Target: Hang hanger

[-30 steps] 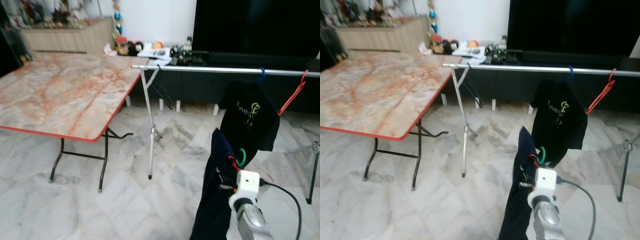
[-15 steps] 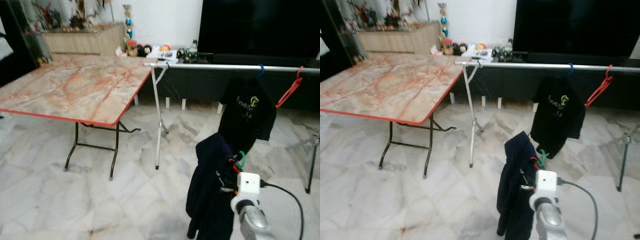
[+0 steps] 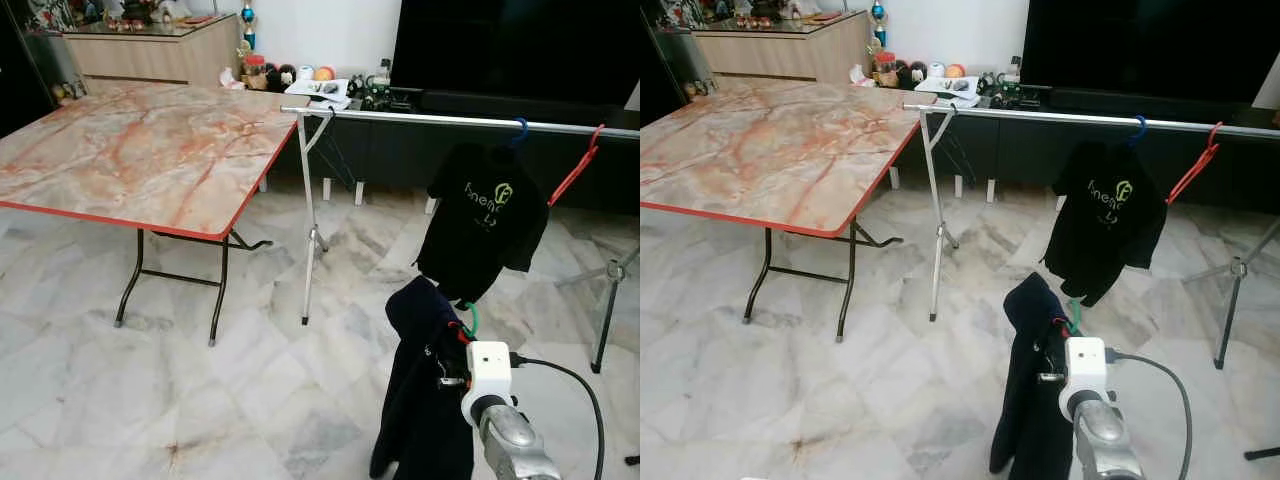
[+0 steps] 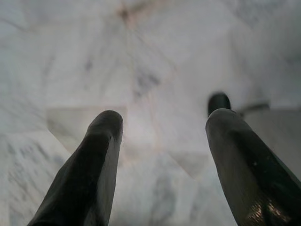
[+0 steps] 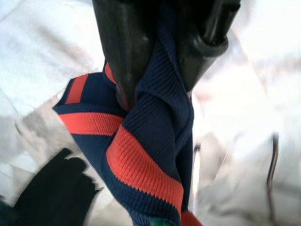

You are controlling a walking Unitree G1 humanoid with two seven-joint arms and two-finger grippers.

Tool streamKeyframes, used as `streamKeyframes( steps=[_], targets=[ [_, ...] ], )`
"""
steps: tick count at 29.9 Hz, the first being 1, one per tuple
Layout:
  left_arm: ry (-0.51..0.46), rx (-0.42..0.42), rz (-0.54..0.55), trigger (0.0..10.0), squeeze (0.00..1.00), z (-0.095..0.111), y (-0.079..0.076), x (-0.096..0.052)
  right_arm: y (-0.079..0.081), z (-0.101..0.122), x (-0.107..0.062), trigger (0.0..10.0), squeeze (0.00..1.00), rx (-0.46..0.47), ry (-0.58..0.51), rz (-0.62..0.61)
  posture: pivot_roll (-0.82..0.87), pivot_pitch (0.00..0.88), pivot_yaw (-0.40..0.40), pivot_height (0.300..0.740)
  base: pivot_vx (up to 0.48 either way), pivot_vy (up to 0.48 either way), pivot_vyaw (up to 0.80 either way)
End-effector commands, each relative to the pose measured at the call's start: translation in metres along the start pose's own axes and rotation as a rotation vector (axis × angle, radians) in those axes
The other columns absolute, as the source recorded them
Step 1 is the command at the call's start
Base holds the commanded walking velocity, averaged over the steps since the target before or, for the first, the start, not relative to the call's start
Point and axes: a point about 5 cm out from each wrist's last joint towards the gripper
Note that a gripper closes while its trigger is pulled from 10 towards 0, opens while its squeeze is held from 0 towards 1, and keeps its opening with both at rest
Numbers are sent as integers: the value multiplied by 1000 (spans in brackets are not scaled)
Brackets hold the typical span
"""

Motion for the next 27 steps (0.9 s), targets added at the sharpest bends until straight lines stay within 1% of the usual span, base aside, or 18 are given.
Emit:
streamKeyframes(
  steps=[1,2,3,4,5,6,7,10,11,13,15,16,17,20,22,23,24,27],
  targets=[
    [-34,-5,34,10000,0,-1,2,-1,-5,15,3,10000,0,-73,-15,38,107,0,-1,740,0,0,0],
    [-42,-5,39,10000,0,0,2,-1,-6,17,3,10000,0,-87,-13,46,107,0,-1,740,0,0,0],
    [-116,8,58,10000,0,21,7,2,-9,21,3,10000,0,-128,-13,61,107,0,-5,740,0,0,0],
    [-226,27,70,10000,0,57,16,4,-11,24,3,10000,0,-146,-12,69,109,0,-8,740,0,0,0],
    [-302,37,72,10000,0,81,23,3,-13,25,4,10000,0,-155,-11,77,109,0,-8,740,0,0,0],
    [-360,38,64,10000,0,100,27,2,-14,28,4,10000,0,-166,-12,83,116,0,-12,740,0,0,0],
    [-449,75,42,10000,0,124,30,-2,-17,34,4,10000,0,-200,-15,100,123,0,-19,740,0,0,0],
    [-519,139,31,10000,0,138,30,-6,-19,40,5,10000,0,-239,-11,128,123,0,-23,740,0,0,0],
    [-525,146,30,10000,0,139,30,-6,-19,40,5,10000,0,-242,-10,132,123,0,-23,740,0,0,0],
    [-589,208,-18,10000,0,152,27,-11,-16,45,5,10000,0,-294,-14,201,125,0,-25,740,0,0,0],
    [-617,258,-83,10000,0,159,21,-14,-14,49,4,10000,0,-338,-21,258,124,0,-25,740,0,0,0],
    [-628,358,-173,10000,0,166,12,-17,-11,54,3,10000,0,-393,-38,319,124,0,-26,740,0,0,0],
    [-628,358,-173,10000,0,166,12,-17,-11,54,3,10000,0,-393,-38,319,124,0,-26,740,0,0,0],
    [-599,526,-303,10000,0,168,0,-20,-6,57,1,10000,0,-471,-40,440,126,0,-25,740,0,0,0],
    [-582,684,-399,10000,0,172,-10,-26,-2,58,-4,10000,0,-594,-28,572,122,0,-28,740,0,0,0],
    [-582,684,-399,10000,0,172,-10,-26,-2,58,-4,10000,0,-594,-28,572,122,0,-28,740,0,0,0],
    [-587,716,-438,10000,0,176,-14,-29,-1,61,-6,10000,0,-630,-35,615,119,0,-29,740,0,0,0],
    [-598,737,-507,10000,0,183,-25,-34,0,66,-12,10000,0,-656,-62,700,115,0,-30,740,0,0,0]
  ],
)
Point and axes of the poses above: a point about 5 cm out from each wrist's last joint towards the gripper, its own x axis pointing out of the wrist towards the gripper, its own z axis along the axis of the wrist's last joint, y = z × x, and after that the axes turned 6 degrees about -x, right-handed
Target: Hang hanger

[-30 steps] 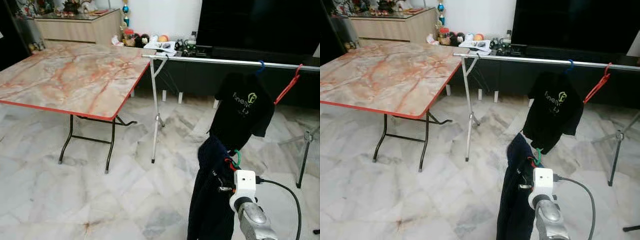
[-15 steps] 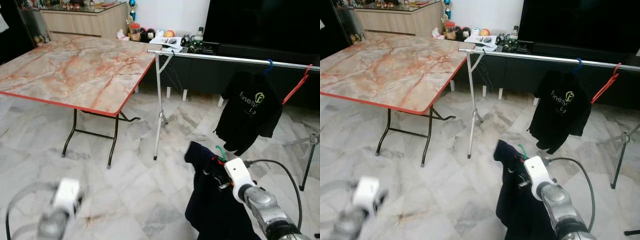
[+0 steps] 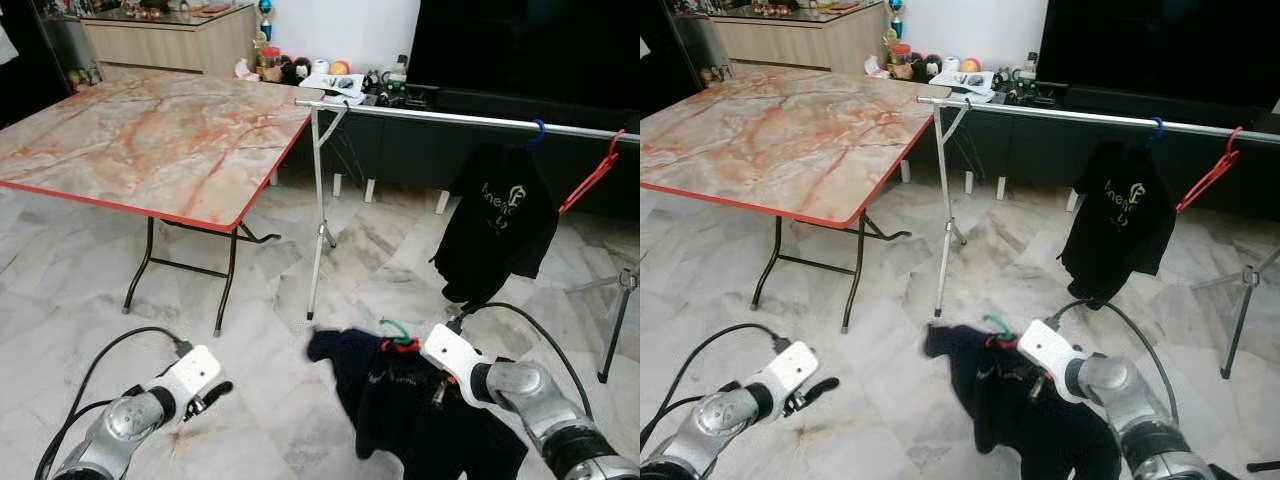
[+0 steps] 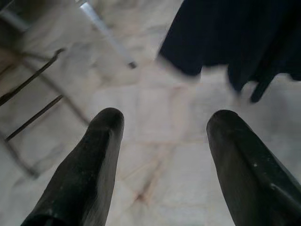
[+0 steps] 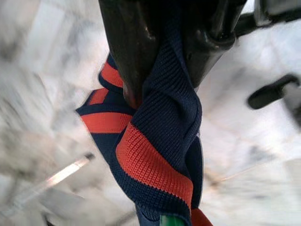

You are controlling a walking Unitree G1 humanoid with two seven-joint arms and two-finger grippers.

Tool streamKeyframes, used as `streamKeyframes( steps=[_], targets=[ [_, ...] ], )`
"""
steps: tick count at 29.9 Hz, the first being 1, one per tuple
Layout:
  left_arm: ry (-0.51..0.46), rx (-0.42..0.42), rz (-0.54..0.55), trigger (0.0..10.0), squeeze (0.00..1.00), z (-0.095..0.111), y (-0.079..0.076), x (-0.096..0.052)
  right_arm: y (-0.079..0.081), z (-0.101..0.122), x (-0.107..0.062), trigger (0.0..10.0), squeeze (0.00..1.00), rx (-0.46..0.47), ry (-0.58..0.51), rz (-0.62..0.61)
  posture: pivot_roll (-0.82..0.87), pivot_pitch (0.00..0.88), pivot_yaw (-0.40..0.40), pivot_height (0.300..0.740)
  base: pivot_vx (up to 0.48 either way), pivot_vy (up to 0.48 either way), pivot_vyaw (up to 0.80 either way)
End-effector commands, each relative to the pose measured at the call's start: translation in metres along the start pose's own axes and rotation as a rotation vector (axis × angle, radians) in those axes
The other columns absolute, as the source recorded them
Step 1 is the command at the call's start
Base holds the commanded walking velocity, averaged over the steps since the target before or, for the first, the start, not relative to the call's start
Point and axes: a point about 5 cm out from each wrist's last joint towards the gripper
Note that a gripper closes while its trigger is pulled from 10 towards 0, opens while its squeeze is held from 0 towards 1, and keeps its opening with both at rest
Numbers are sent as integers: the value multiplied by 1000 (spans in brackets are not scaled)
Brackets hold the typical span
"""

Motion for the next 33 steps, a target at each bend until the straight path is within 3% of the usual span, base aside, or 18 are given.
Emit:
streamKeyframes(
  steps=[1,5,8,21,33],
  targets=[
    [-8,16,-65,10000,0,12,-2,5,-1,12,-8,10000,0,-79,-62,74,109,0,-32,740,0,0,0],
    [-10,25,-136,10000,0,22,-11,10,-3,12,-20,10000,0,-140,-69,122,101,0,-34,740,0,0,0],
    [-11,46,-150,10000,0,25,-14,12,-6,15,-24,10000,0,-131,-92,120,95,0,-34,740,0,0,0],
    [-39,-16,-197,10000,0,47,-29,30,0,38,-49,10000,0,-201,-195,206,68,0,-33,740,0,0,0],
    [43,-65,-323,10000,0,38,-45,30,0,44,-58,10000,0,-210,-194,190,66,0,-33,740,0,0,0]
  ],
)
Point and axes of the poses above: a point about 5 cm out from each wrist's last joint towards the gripper, its own x axis pointing out of the wrist towards the gripper, its own z axis along the axis of the wrist's last joint, y = z × x, and after that the axes turned 6 degrees about -x, right-handed
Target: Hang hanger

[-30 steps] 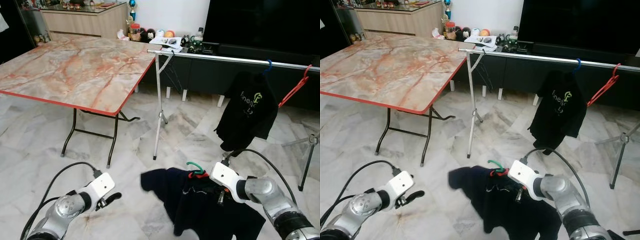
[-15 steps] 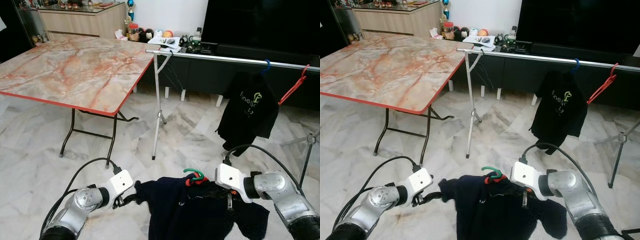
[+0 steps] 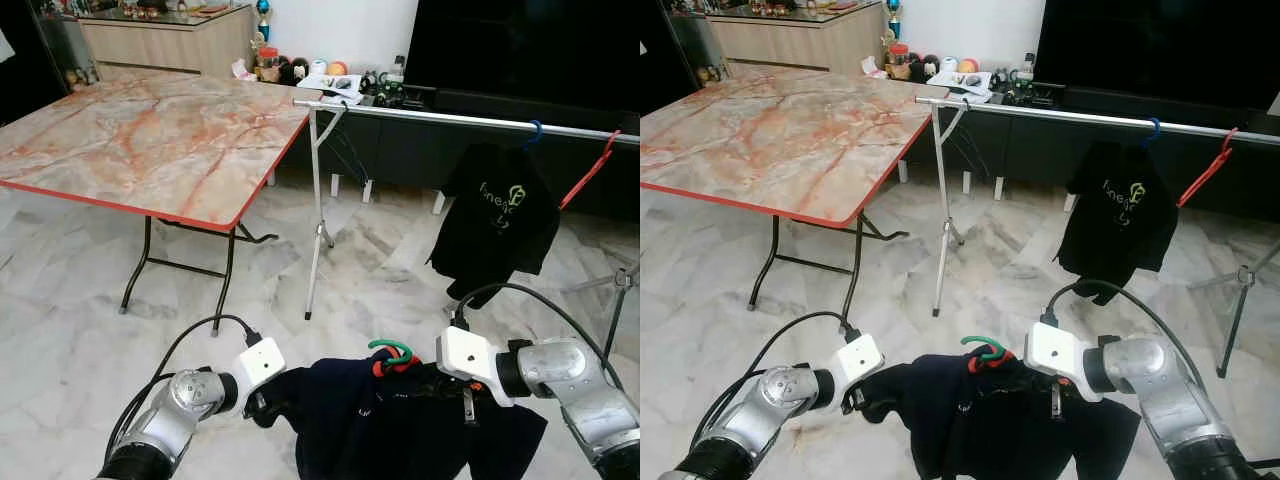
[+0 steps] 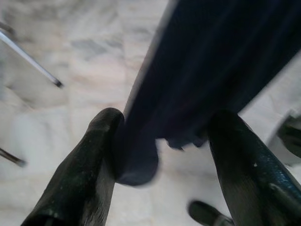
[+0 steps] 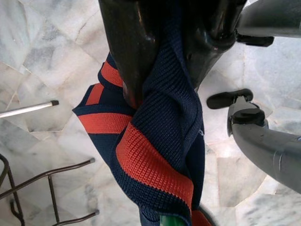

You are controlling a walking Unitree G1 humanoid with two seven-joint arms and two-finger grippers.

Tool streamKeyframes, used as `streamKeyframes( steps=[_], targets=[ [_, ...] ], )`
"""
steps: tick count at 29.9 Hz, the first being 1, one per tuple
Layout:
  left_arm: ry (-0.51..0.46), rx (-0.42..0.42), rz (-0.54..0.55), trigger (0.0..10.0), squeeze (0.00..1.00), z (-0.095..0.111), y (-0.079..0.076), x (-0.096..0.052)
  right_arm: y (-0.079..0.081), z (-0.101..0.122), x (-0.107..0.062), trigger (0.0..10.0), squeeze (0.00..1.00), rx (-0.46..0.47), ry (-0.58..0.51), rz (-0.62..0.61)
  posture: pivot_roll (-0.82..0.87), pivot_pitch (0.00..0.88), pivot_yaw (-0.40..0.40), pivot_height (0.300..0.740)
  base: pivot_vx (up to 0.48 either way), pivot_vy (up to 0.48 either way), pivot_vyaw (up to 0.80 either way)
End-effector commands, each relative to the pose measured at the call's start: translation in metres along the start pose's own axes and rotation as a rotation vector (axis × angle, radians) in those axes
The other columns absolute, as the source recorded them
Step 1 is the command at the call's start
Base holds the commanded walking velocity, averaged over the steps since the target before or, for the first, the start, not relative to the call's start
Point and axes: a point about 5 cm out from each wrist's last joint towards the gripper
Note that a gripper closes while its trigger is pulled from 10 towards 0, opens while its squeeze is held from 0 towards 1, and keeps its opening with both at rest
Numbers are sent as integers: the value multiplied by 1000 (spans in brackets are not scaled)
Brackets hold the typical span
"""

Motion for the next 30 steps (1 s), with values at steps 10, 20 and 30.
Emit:
streamKeyframes(
  steps=[10,20,30],
  targets=[
    [-31,-111,29,4118,0,-6,2,-3,-8,16,-12,10000,0,-28,-47,-48,68,0,-40,740,0,0,0],
    [-39,-127,51,0,0,-4,4,-3,-9,17,-11,10000,0,-21,-54,-58,72,0,-44,740,0,0,0],
    [-43,-112,48,0,0,-3,4,-5,-12,23,-3,10000,0,-23,-77,-65,80,0,-44,740,0,0,0]
  ],
)
Point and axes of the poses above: a point about 5 cm out from each wrist's last joint towards the gripper, its own x axis pointing out of the wrist towards the gripper, its own z axis along the axis of the wrist's last joint, y = z × x, and after that the axes turned 6 degrees about -x, right-handed
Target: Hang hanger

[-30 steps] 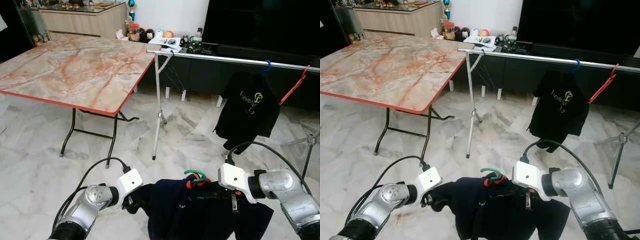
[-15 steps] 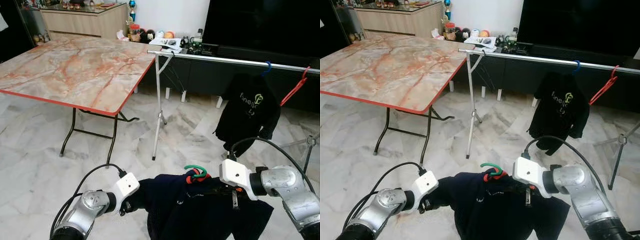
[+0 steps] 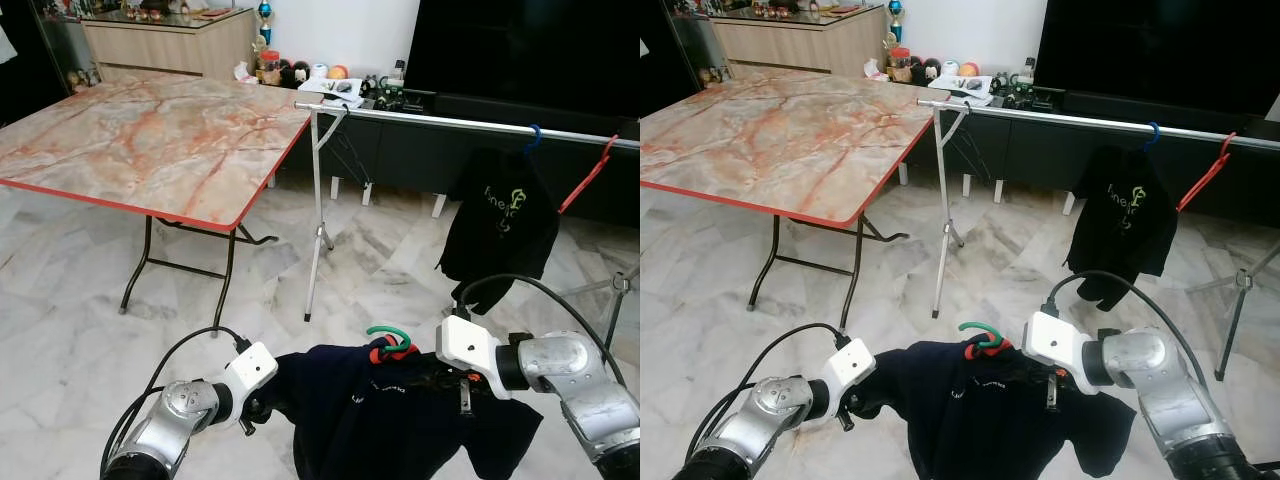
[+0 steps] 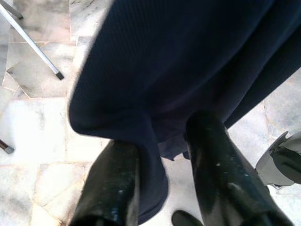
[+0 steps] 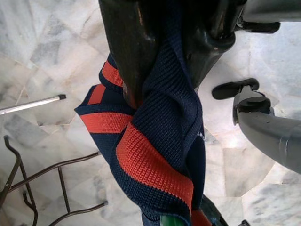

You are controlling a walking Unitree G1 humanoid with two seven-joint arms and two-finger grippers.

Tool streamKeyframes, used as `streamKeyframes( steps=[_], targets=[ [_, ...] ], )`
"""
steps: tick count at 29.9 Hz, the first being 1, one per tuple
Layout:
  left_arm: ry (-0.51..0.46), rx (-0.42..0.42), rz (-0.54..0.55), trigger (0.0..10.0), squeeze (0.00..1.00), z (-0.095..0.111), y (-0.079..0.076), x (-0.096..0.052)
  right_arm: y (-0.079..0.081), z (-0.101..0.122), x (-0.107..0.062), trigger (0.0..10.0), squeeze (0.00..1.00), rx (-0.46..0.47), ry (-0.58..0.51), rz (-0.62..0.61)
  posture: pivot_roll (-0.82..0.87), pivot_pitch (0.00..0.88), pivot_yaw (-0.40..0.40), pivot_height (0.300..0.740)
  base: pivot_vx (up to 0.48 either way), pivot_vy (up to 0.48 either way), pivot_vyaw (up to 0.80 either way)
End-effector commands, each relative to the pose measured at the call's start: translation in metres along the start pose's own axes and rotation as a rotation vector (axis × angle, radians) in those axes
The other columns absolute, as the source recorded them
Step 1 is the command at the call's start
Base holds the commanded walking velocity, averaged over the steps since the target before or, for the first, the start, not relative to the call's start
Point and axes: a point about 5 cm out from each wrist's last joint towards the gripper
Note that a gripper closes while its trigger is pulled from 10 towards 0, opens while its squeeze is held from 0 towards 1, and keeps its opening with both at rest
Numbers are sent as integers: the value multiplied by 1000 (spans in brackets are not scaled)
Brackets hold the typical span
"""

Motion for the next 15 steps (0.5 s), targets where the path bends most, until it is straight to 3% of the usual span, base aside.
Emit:
streamKeyframes(
  steps=[1,15],
  targets=[
    [-5,17,1,0,0,2,1,-2,-8,13,-2,10000,0,-33,-45,-29,84,0,-44,740,0,0,0],
    [-16,30,44,0,0,5,7,-5,-8,15,1,10000,0,-29,-59,-42,85,0,-37,740,0,0,0]
  ],
)
Point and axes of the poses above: a point about 5 cm out from each wrist's last joint towards the gripper, its own x axis pointing out of the wrist towards the gripper, its own z axis along the axis of the wrist's last joint, y = z × x, and after that the axes turned 6 degrees about -x, right-handed
